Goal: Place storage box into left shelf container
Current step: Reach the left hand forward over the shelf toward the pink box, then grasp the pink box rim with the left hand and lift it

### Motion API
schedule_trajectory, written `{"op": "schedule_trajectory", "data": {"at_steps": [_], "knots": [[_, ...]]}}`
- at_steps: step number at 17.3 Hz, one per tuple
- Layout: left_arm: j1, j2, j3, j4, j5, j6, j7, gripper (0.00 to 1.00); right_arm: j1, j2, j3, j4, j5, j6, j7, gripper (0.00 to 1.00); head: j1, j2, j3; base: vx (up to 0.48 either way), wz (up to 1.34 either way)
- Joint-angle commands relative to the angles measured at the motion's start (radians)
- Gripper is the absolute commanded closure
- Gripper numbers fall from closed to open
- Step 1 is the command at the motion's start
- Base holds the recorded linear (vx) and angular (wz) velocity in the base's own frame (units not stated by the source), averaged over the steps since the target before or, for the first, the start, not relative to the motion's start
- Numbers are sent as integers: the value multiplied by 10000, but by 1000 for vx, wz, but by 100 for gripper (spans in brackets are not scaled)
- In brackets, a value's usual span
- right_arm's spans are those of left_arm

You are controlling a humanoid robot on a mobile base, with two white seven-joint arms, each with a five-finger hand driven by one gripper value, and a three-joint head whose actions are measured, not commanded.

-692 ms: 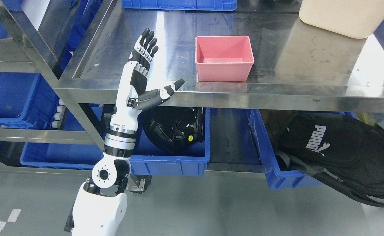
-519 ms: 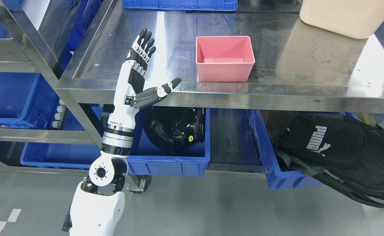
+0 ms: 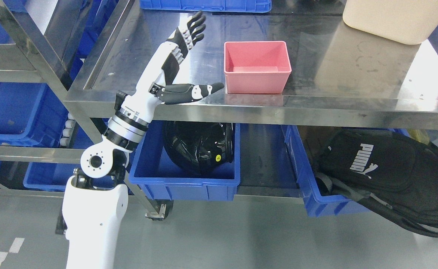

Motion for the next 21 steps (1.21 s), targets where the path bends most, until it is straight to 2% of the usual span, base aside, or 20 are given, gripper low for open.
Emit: {"op": "schedule_trajectory", "data": {"at_steps": [1, 4, 7, 9, 11, 14, 18, 21], "knots": [[-2567, 808, 525, 975, -1491, 1195, -3396, 0, 92, -174, -46, -174, 15, -1, 2, 0, 0, 0, 0, 0, 0], [-3425, 1025, -759, 2061, -2840, 1257, -3888, 3, 92, -174, -46, -174, 15, -1, 2, 0, 0, 0, 0, 0, 0], [-4285, 979, -1836, 3182, -3134, 1578, -4303, 6, 92, -174, -46, -174, 15, -1, 2, 0, 0, 0, 0, 0, 0], [-4517, 765, -2205, 3415, -3165, 2099, -4563, 6, 92, -174, -46, -174, 15, -1, 2, 0, 0, 0, 0, 0, 0], [-4686, 718, -2451, 3598, -3272, 2544, -4931, 9, 92, -174, -46, -174, 15, -1, 2, 0, 0, 0, 0, 0, 0], [-4702, 626, -2604, 3660, -3594, 2592, -5331, 12, 92, -174, -46, -174, 15, -1, 2, 0, 0, 0, 0, 0, 0], [-5176, 136, -2942, 4777, -4605, 2592, -5378, 12, 92, -174, -46, -174, 15, -1, 2, 0, 0, 0, 0, 0, 0], [-5468, 125, -3142, 5531, -5036, 2592, -5378, 15, 92, -174, -46, -174, 15, -1, 2, 0, 0, 0, 0, 0, 0]]}}
